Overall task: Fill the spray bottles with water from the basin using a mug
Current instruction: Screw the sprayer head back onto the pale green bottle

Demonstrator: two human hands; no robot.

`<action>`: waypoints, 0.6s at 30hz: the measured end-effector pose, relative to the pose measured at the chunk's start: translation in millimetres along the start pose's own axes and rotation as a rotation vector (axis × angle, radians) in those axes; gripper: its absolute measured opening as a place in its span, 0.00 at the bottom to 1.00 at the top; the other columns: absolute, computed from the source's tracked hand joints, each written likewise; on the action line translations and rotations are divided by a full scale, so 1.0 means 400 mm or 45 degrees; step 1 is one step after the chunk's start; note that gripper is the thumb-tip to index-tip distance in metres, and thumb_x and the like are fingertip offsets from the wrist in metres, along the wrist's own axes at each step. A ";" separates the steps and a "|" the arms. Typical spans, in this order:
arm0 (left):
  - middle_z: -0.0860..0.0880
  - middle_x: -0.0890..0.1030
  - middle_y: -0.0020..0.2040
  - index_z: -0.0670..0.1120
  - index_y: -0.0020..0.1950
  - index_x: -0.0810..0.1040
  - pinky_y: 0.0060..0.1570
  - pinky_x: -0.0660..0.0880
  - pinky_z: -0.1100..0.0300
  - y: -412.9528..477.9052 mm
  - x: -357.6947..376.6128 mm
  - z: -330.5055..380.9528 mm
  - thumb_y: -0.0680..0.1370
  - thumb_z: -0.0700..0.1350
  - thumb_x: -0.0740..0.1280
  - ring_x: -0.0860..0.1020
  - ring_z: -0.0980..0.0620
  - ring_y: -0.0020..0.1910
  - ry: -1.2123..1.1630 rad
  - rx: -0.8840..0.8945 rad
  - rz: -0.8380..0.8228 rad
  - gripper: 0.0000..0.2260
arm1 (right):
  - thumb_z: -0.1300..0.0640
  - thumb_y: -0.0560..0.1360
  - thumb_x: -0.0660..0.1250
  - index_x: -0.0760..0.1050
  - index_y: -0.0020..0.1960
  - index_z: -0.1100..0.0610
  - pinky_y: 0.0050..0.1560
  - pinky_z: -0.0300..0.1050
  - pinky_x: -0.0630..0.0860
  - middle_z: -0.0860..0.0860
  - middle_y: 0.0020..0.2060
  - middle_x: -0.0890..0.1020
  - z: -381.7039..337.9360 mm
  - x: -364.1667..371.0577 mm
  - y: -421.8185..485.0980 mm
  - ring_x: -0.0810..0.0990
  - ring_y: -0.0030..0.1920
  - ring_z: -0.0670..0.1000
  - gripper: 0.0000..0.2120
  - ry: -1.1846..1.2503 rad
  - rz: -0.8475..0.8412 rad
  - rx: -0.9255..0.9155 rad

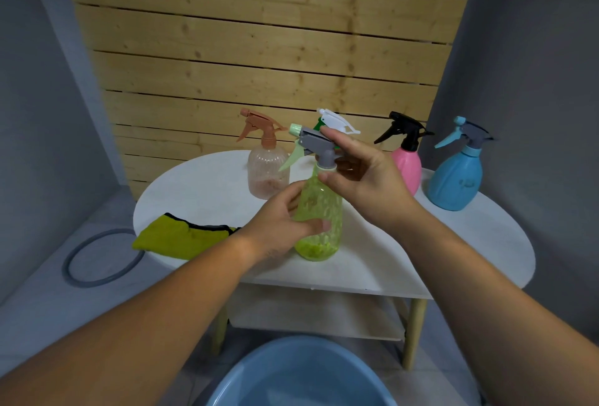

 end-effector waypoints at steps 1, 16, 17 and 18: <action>0.51 0.84 0.61 0.51 0.69 0.75 0.61 0.79 0.58 -0.001 -0.001 -0.001 0.73 0.33 0.77 0.82 0.55 0.61 -0.005 0.006 0.001 0.27 | 0.70 0.73 0.72 0.73 0.67 0.42 0.58 0.38 0.78 0.41 0.53 0.82 0.001 -0.002 0.000 0.81 0.51 0.42 0.30 -0.013 -0.011 0.002; 0.56 0.84 0.58 0.53 0.66 0.76 0.55 0.78 0.65 -0.002 0.005 -0.003 0.74 0.33 0.76 0.82 0.60 0.59 -0.001 0.075 0.026 0.26 | 0.69 0.71 0.74 0.74 0.63 0.38 0.59 0.51 0.80 0.45 0.55 0.82 0.010 0.009 0.002 0.82 0.52 0.49 0.32 -0.078 0.088 -0.009; 0.55 0.84 0.59 0.52 0.67 0.75 0.56 0.78 0.65 -0.002 0.004 -0.004 0.74 0.33 0.76 0.82 0.60 0.59 0.004 0.081 0.029 0.26 | 0.69 0.71 0.75 0.74 0.63 0.38 0.59 0.53 0.79 0.46 0.55 0.82 0.009 0.014 0.001 0.82 0.52 0.51 0.32 -0.084 0.107 -0.017; 0.55 0.84 0.59 0.51 0.69 0.75 0.58 0.78 0.64 -0.002 0.003 -0.003 0.74 0.33 0.76 0.82 0.59 0.60 0.005 0.085 0.031 0.27 | 0.68 0.71 0.75 0.74 0.64 0.39 0.59 0.54 0.79 0.48 0.56 0.82 0.009 0.018 0.001 0.82 0.52 0.52 0.31 -0.087 0.118 -0.021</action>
Point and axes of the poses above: each hand's wrist, its own y-axis towards the middle knuckle, its own x-axis out of the palm, z = x × y, the point moved 3 cm from there along y, towards the middle knuckle
